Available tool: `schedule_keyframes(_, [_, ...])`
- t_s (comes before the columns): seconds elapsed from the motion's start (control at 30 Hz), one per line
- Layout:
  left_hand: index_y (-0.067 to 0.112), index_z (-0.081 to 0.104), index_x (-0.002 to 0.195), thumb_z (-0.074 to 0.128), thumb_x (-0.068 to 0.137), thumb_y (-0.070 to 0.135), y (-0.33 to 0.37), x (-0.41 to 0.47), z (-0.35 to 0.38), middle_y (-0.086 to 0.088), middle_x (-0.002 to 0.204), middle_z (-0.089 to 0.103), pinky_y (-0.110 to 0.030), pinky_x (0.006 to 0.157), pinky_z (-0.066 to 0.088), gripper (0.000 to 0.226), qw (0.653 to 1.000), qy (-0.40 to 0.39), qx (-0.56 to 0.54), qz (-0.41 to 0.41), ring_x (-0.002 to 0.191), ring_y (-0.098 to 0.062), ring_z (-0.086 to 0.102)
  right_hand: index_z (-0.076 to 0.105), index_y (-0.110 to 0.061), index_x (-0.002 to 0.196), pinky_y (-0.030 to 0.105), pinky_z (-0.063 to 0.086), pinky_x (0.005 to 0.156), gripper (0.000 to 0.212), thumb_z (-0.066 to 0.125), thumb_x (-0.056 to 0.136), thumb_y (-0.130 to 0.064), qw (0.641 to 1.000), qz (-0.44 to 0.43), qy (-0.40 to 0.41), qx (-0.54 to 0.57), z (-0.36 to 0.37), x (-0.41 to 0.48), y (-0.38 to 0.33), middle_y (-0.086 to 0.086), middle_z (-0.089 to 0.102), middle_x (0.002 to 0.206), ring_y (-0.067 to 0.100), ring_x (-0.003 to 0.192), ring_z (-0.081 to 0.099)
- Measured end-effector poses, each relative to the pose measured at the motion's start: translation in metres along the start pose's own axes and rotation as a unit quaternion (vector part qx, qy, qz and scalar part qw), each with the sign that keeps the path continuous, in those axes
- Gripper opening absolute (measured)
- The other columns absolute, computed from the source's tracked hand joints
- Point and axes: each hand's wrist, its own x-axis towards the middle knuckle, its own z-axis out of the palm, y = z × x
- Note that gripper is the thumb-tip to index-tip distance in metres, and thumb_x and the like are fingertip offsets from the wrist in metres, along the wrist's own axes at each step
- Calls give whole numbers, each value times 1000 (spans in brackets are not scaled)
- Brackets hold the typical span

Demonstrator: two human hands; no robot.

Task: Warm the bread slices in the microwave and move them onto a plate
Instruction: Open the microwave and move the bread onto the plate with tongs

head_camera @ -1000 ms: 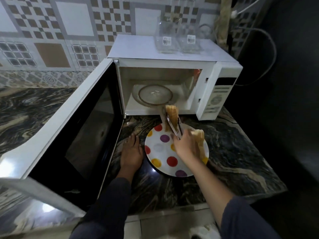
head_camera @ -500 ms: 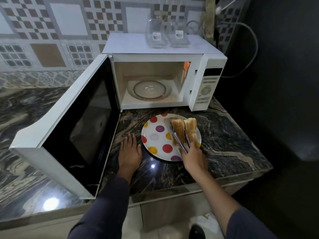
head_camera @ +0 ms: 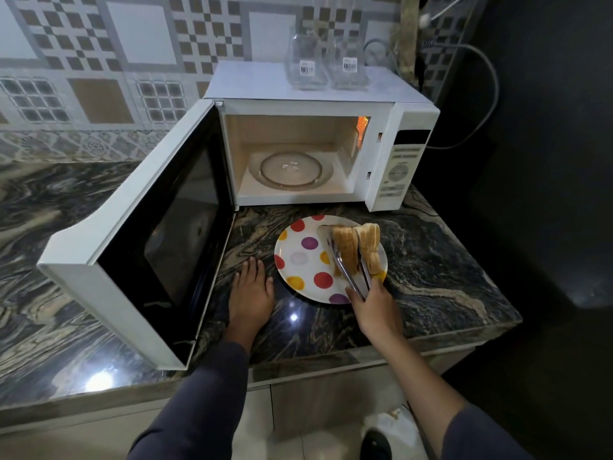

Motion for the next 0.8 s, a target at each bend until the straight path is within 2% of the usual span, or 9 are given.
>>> schedule_keyframes(0.1, [7, 16, 148, 24, 101, 29, 2, -1, 0, -10, 158, 14, -35, 119, 5, 53, 1000, 9, -6, -7, 146, -21, 9, 39, -10, 130, 33, 39, 66, 59, 49, 89, -51, 1000, -15, 13, 6, 6, -9, 11, 14, 58, 119, 35, 102, 59])
schedule_keyframes(0.23, [7, 22, 147, 29, 100, 27, 7, -3, -3, -11, 157, 17, -35, 118, 9, 52, 999, 20, -33, -28, 146, -22, 12, 43, -9, 122, 35, 42, 65, 53, 48, 90, -51, 999, -25, 28, -5, 15, -23, 32, 12, 59, 114, 33, 96, 61])
schedule_keyframes(0.4, [2, 46, 134, 45, 94, 19, 13, -2, -8, -16, 146, 37, -36, 111, 27, 43, 976, 81, -179, -92, 135, -29, 32, 46, -6, 113, 37, 44, 58, 47, 54, 88, -45, 995, -49, 78, 32, 20, -47, 57, 11, 58, 98, 28, 77, 58])
schedule_keyframes(0.47, [0, 55, 121, 44, 96, 18, 23, -3, -16, -18, 133, 45, -32, 102, 34, 33, 945, 118, -287, -107, 122, -28, 43, 47, -6, 108, 33, 39, 50, 43, 55, 88, -44, 991, -58, 97, 65, 18, -52, 61, 3, 52, 86, 18, 64, 50])
schedule_keyframes(0.53, [3, 59, 112, 43, 97, 21, 37, -5, -24, -15, 121, 51, -27, 93, 37, 28, 913, 114, -387, -64, 111, -23, 49, 49, -10, 105, 26, 35, 49, 39, 55, 87, -44, 985, -79, 99, 117, 12, -52, 56, -4, 46, 77, 10, 61, 45])
schedule_keyframes(0.63, [11, 58, 111, 43, 98, 31, 67, -4, -41, -11, 111, 60, -29, 89, 47, 28, 827, -39, -560, -30, 107, -24, 58, 52, -22, 110, 22, 42, 57, 32, 54, 88, -45, 971, -128, 33, 202, -1, -43, 36, -5, 54, 79, 10, 71, 55])
schedule_keyframes(0.7, [15, 60, 108, 38, 98, 41, 85, -3, -52, -6, 103, 64, -27, 87, 49, 36, 778, -128, -615, -28, 97, -19, 62, 52, -26, 109, 10, 43, 59, 22, 56, 90, -37, 953, -131, -40, 270, -13, -39, 16, -15, 59, 83, -2, 75, 60])
schedule_keyframes(0.77, [17, 64, 97, 37, 95, 47, 98, -3, -65, -2, 90, 67, -28, 82, 51, 41, 704, -162, -689, -57, 84, -15, 64, 53, -26, 107, 5, 40, 50, 15, 55, 93, -30, 934, -127, -107, 316, -23, -36, 0, -23, 60, 68, -12, 57, 56])
schedule_keyframes(0.8, [15, 65, 96, 39, 94, 48, 100, -2, -68, -2, 88, 68, -30, 82, 51, 41, 671, -161, -721, -61, 81, -15, 65, 53, -26, 106, 6, 37, 43, 14, 54, 93, -30, 929, -130, -132, 319, -26, -33, -5, -23, 59, 55, -10, 47, 53])
